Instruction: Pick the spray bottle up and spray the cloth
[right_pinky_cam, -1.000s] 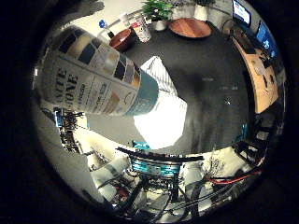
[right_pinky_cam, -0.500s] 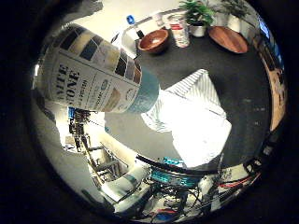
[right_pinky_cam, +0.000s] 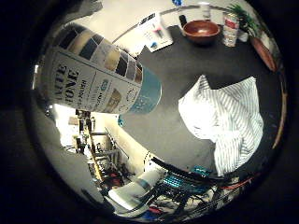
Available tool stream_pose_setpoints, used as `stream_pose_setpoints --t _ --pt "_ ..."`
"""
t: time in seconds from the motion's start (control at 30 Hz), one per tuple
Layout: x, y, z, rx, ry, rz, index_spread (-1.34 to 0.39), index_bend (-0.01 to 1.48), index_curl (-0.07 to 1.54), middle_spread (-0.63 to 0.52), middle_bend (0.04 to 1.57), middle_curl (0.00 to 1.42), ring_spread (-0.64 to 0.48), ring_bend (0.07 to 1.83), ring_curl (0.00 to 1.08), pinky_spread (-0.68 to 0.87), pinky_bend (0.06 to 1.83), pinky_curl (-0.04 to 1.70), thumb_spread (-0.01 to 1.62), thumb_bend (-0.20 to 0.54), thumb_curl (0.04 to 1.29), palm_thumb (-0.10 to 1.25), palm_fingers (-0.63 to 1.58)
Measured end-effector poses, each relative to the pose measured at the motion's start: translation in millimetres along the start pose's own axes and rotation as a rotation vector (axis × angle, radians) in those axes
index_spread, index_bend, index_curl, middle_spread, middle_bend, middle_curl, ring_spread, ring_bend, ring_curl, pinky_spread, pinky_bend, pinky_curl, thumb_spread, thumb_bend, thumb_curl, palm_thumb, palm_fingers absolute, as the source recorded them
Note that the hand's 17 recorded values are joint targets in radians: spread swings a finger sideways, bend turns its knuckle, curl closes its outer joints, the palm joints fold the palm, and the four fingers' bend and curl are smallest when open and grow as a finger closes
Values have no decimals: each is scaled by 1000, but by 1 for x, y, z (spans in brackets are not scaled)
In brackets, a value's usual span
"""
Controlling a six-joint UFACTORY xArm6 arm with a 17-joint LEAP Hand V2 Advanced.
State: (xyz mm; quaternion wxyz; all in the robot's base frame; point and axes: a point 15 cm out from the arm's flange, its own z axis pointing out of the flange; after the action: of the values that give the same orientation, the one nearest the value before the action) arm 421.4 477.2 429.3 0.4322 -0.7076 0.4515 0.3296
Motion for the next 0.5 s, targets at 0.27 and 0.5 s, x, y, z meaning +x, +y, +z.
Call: stream_pose_setpoints --t 0.27,0.5 --pt "4 30 54 -67 -78 2 -622 255 665 -427 614 546 -500 975 317 -241 860 -13 976 -14 454 1137 1080" --pt "37 57 87 -100 -110 -14 -625 255 667 -431 612 549 -506 970 318 -222 818 -14 988 -14 452 1134 1070"
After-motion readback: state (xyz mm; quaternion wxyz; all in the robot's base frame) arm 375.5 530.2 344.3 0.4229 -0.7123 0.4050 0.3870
